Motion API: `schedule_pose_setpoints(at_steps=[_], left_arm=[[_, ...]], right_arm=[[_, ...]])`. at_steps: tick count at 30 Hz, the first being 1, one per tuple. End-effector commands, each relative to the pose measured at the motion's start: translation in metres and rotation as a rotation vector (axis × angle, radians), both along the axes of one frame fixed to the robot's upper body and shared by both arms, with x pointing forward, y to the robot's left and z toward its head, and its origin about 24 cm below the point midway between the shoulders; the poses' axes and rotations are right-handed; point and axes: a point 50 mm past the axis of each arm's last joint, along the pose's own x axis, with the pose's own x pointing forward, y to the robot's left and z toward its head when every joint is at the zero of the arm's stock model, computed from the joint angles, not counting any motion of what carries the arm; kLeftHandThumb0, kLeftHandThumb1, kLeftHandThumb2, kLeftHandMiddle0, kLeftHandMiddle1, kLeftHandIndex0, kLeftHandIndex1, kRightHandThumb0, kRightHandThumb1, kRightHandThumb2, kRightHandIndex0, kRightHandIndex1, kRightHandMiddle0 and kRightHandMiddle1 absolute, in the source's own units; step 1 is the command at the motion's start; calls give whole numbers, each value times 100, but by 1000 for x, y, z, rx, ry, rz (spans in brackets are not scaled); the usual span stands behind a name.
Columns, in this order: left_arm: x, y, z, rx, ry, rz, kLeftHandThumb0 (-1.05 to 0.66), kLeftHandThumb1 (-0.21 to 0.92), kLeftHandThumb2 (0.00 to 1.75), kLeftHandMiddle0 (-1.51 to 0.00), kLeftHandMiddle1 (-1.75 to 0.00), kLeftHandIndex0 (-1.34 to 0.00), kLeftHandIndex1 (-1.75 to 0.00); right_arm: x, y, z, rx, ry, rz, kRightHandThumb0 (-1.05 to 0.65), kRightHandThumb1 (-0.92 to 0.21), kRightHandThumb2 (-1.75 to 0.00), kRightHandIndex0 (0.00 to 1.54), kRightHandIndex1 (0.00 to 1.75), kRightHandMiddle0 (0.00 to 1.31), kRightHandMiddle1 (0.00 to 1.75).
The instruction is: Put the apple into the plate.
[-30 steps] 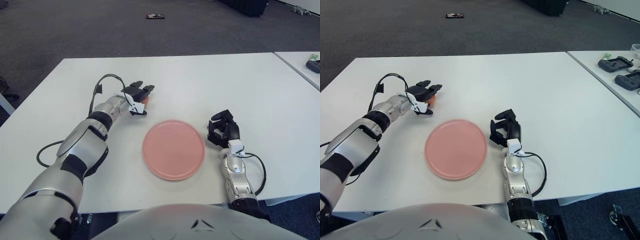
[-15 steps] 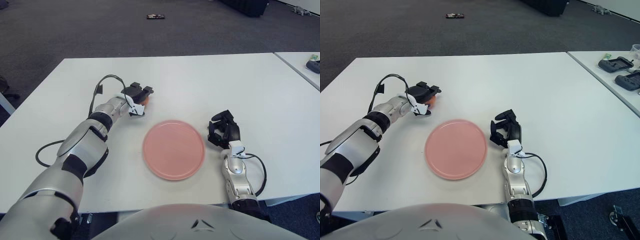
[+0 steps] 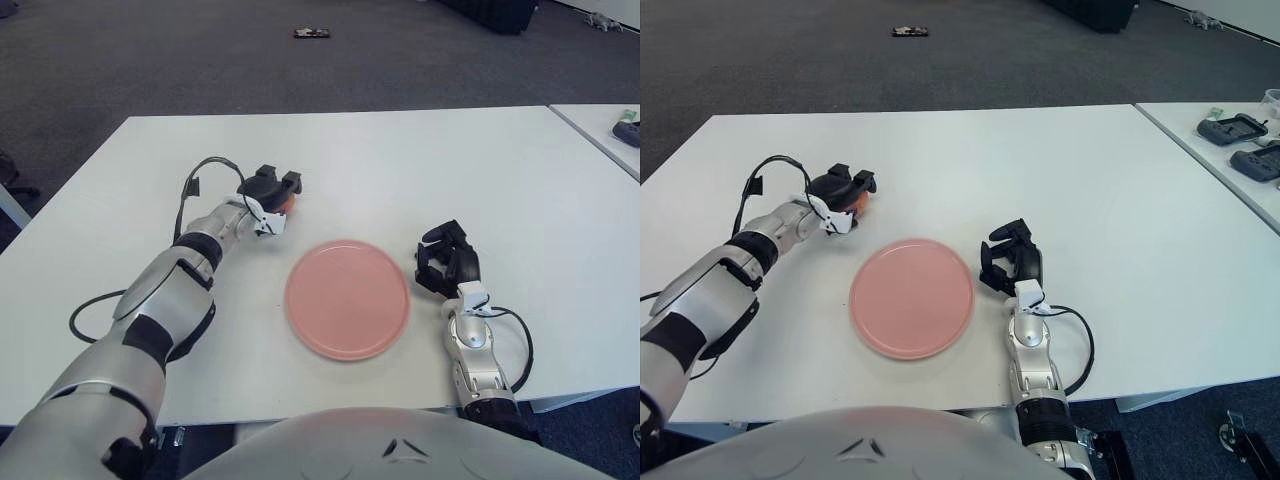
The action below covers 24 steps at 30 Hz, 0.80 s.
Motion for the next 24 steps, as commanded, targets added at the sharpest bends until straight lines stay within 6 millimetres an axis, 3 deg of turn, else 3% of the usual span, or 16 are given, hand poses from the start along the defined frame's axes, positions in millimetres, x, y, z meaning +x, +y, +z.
schedule_pose_setpoints(at_steps=[1,11,24], left_arm=[[-18,14,-28,39,97,48,-6,18,138,-71,-153,-53,-175],[-19,15,-27,-67,58,100,-1,8,157,-79,-170,-56,-175],[-20,18,-27,-149,49,159,0,-1,165,-92,-160,-62,-175]], right_arm=[[0,-3,1,-6,0,-13,-40,-58,-99,55,151,40,175],[-1,-3,3,-2,11,-10,-40,-59,-98,57,149,40,175],[-1,-4,3,-8,10,-11,-40,-58,-99,58,149,40,175]])
